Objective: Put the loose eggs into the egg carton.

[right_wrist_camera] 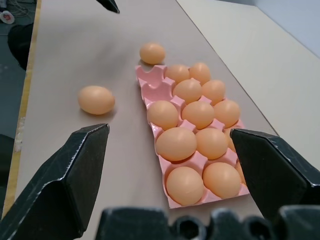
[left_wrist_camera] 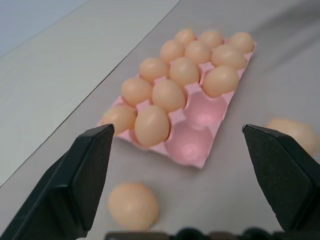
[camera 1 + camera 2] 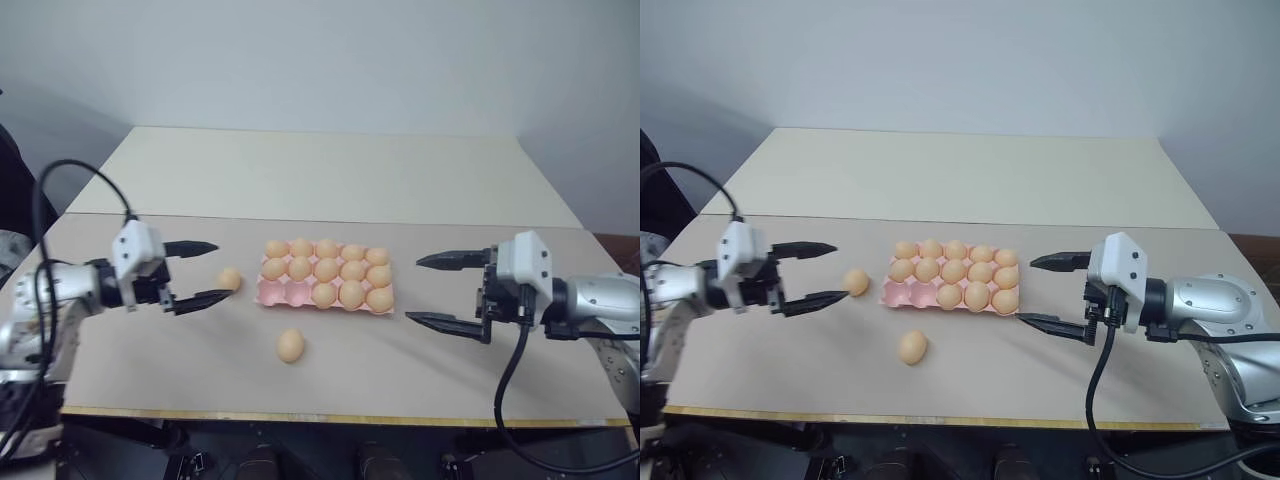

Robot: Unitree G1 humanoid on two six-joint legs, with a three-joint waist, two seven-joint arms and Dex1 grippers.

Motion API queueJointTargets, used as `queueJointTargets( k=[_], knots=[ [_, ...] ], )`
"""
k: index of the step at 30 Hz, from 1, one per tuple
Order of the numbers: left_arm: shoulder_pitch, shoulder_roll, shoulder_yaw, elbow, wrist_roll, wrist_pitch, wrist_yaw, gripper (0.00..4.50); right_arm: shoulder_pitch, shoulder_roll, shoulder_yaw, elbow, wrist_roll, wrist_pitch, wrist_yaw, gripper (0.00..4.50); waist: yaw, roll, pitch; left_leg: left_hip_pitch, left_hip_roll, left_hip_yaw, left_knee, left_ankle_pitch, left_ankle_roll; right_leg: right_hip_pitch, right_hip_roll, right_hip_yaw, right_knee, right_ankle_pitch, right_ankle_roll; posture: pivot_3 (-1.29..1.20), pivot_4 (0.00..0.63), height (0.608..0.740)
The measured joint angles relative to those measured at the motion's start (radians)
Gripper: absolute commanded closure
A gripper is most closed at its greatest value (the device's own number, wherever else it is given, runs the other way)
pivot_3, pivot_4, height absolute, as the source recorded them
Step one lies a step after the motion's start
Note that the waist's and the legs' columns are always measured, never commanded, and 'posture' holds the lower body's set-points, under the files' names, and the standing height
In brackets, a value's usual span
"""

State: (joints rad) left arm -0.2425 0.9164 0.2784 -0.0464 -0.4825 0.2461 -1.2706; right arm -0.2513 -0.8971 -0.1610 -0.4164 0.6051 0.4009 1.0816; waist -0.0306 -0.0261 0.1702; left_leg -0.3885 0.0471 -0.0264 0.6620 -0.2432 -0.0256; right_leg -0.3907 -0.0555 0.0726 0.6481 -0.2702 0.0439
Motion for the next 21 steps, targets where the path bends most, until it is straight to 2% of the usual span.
queueJointTargets(
  k=[4,9,15,19,21],
  knots=[
    [0.173,0.073,0.142,-0.089,-0.101,0.093,-0.076,0.03,-0.015,-0.001,-0.006,0.023,0.011,0.003,0.029,0.00,-0.004,0.000,0.000,0.001,0.000,0.000,0.000,0.000,0.000,0.000,0.000,0.000,0.000,0.000,0.000,0.00,0.150,0.740],
    [0.268,0.076,0.223,-0.141,-0.130,0.125,-0.066,0.03,-0.014,-0.001,-0.008,0.030,0.028,0.007,0.051,0.00,0.006,0.000,0.000,0.002,0.001,0.000,0.000,0.000,0.000,0.001,0.000,0.000,0.000,0.000,-0.001,0.00,0.150,0.740],
    [0.272,0.061,0.207,-0.159,-0.115,0.125,-0.014,0.03,-0.015,-0.001,-0.008,0.033,0.028,0.013,0.054,0.00,0.012,0.000,0.000,0.001,0.001,0.001,0.000,0.000,0.000,0.000,0.000,0.000,0.000,0.000,-0.001,0.00,0.150,0.740],
    [0.230,0.055,0.162,-0.140,-0.091,0.124,0.023,0.03,-0.015,-0.001,-0.009,0.032,0.028,0.014,0.053,0.00,0.014,0.000,0.000,0.001,0.001,0.001,0.000,0.000,0.000,0.000,0.000,0.000,0.000,0.000,-0.001,0.00,0.150,0.740],
    [0.161,0.031,0.114,-0.095,-0.042,0.095,0.067,0.03,-0.011,-0.003,-0.016,0.031,0.029,0.015,0.050,0.00,0.018,0.001,0.000,0.001,0.000,0.001,0.000,0.000,0.000,0.000,0.000,0.000,0.000,0.000,-0.001,0.00,0.150,0.740]
  ],
)
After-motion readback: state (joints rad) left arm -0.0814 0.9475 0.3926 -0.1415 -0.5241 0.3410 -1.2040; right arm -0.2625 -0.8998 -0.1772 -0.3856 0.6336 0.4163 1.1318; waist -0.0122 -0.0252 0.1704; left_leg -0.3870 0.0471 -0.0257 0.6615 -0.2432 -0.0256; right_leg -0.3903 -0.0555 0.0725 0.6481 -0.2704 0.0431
